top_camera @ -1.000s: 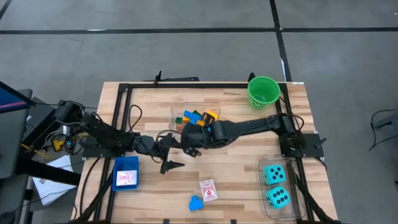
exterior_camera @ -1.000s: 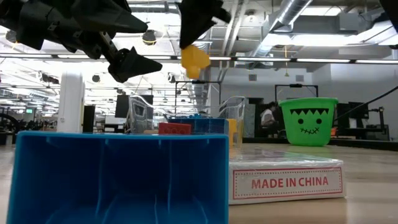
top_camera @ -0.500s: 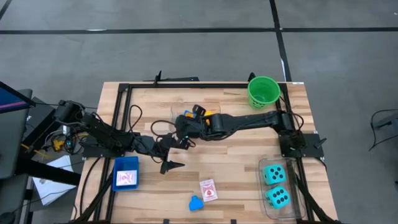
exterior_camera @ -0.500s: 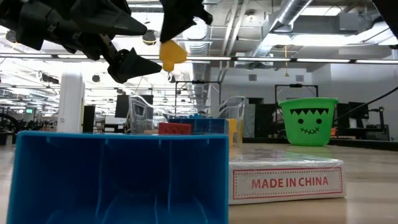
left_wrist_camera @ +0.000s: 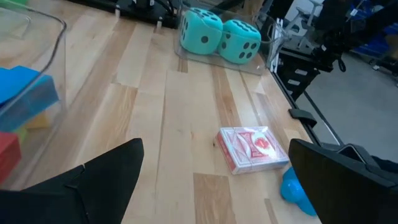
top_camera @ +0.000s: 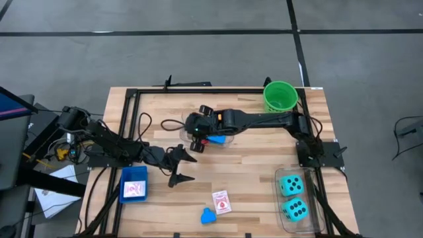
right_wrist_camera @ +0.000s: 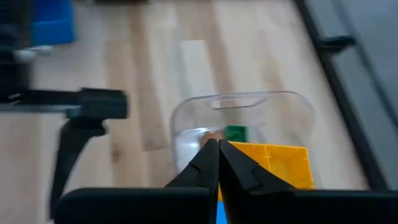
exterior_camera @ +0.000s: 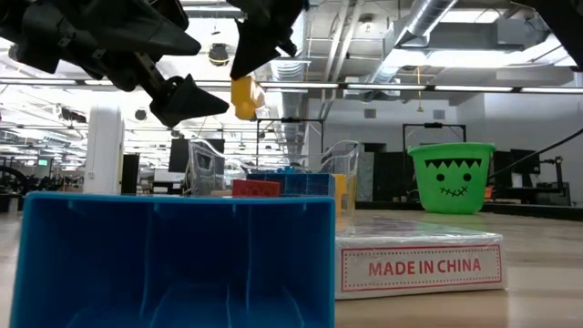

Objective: Pick & Place Toys
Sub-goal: Put the yellow game piece into the top transparent bin, then put the blue game piece into the top transparent bin

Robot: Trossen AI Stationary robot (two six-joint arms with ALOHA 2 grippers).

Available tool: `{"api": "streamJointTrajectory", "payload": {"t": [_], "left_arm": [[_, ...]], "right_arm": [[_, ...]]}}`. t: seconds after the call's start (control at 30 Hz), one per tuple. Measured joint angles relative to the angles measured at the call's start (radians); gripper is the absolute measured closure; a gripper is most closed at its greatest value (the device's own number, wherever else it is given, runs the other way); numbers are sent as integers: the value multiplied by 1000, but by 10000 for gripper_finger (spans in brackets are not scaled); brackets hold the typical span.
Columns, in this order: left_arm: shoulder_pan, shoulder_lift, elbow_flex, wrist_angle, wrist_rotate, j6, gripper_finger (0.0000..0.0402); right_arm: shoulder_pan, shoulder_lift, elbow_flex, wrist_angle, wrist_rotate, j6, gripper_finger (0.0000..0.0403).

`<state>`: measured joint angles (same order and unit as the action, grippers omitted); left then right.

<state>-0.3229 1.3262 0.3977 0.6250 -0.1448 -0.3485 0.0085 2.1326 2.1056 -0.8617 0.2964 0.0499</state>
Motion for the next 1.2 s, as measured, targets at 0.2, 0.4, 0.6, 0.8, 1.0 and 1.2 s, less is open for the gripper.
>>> {"api": "streamJointTrajectory", "payload": {"t": [0.2,0.4,0.6,0.8,1.0,1.2], "left_arm": [[0,0,0,-9,0,-8,4],[0,0,0,-8,0,-8,4],[0,0,0,-8,-3,-24,4],[0,0,0,-8,-3,-24,4],[1,0,0,-8,-3,-24,4],[1,0,-1,-8,-3,-24,4]], "right_arm": [[-33,0,0,-62,-101,-108,403],[-61,0,0,-79,-193,-217,403],[-78,0,0,-80,-195,-218,403],[-83,0,0,-68,-194,-208,401],[-98,0,0,-56,-191,-187,343],[-111,0,0,-54,-191,-177,229]]}}
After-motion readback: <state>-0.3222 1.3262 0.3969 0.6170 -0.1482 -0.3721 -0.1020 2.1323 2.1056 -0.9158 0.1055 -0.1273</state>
